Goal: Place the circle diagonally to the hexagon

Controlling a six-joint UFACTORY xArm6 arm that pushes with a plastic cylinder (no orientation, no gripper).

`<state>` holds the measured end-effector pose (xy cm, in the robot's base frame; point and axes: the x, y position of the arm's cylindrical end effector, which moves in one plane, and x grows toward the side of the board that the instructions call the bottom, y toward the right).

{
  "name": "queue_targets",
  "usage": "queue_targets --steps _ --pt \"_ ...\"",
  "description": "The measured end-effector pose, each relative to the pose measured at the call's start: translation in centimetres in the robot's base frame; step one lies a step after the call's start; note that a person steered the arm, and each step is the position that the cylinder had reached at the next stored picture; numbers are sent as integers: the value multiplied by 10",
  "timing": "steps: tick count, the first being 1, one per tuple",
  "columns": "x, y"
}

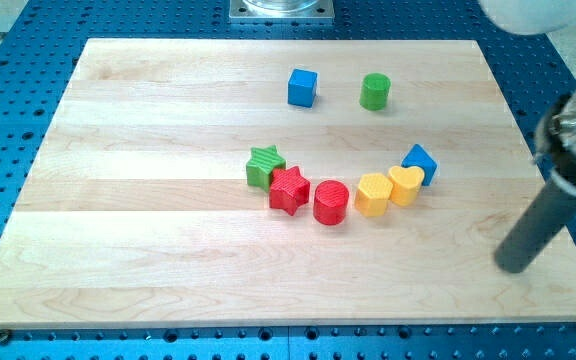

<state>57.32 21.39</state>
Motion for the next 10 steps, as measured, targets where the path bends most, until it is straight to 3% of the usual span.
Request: queue_targets --steps 2,4,5,6,10 --pt "-6 -135" --pt "-46 -132" --pt "-47 -139" --pt "-47 -187" --pt "-170 -178"
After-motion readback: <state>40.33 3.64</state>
